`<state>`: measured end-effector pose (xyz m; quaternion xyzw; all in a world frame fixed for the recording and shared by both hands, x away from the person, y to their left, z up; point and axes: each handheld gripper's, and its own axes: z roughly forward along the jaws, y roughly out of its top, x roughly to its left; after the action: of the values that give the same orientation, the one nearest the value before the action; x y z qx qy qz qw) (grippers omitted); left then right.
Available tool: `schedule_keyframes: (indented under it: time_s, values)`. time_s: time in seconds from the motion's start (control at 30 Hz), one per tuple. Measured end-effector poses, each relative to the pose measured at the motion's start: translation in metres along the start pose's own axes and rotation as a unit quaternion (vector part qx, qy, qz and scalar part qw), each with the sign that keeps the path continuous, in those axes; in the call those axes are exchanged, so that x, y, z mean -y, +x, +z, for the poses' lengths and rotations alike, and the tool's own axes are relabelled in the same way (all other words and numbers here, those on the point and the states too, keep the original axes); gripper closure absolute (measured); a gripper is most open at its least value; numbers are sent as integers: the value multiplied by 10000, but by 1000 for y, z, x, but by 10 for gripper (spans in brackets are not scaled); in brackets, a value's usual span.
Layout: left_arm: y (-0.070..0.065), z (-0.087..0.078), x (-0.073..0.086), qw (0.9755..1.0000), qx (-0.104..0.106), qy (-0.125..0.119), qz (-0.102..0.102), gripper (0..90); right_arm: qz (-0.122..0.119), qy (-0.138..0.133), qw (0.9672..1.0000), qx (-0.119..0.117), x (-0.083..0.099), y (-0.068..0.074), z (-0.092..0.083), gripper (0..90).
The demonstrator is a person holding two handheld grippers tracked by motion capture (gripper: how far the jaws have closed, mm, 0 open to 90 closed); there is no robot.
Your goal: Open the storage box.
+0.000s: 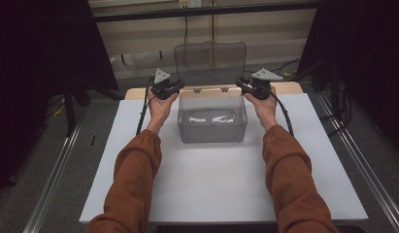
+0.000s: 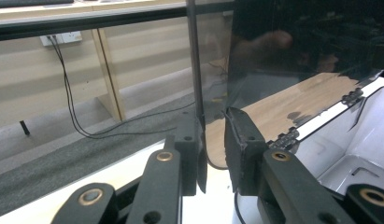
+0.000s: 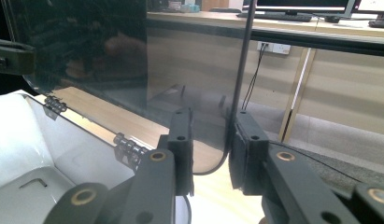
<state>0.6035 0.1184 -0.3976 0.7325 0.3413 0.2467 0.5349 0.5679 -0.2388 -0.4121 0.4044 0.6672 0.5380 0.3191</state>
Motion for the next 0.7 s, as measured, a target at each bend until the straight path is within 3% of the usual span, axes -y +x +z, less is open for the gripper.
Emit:
schedule_keyframes:
  time_s: [0.2,0.3,0.4,0.57,0.7]
  values:
    - [1,1,0,9998,12,77,-172,774,215,100,9997,-63,-3,-3,2,733]
    - [0,3,-2,9991,23,84,-418,769,426,185,9989,-47,-5,-3,3,733]
    - [0,4,-6,9989,-1,262,-380,743,658,283,9974,-20,-8,-3,5,730]
    - [1,6,-7,9981,9,334,-522,741,749,385,9964,-22,-10,-5,7,727]
    - [-2,9,-8,9980,-35,407,-490,667,853,436,9954,-16,-11,-5,8,721]
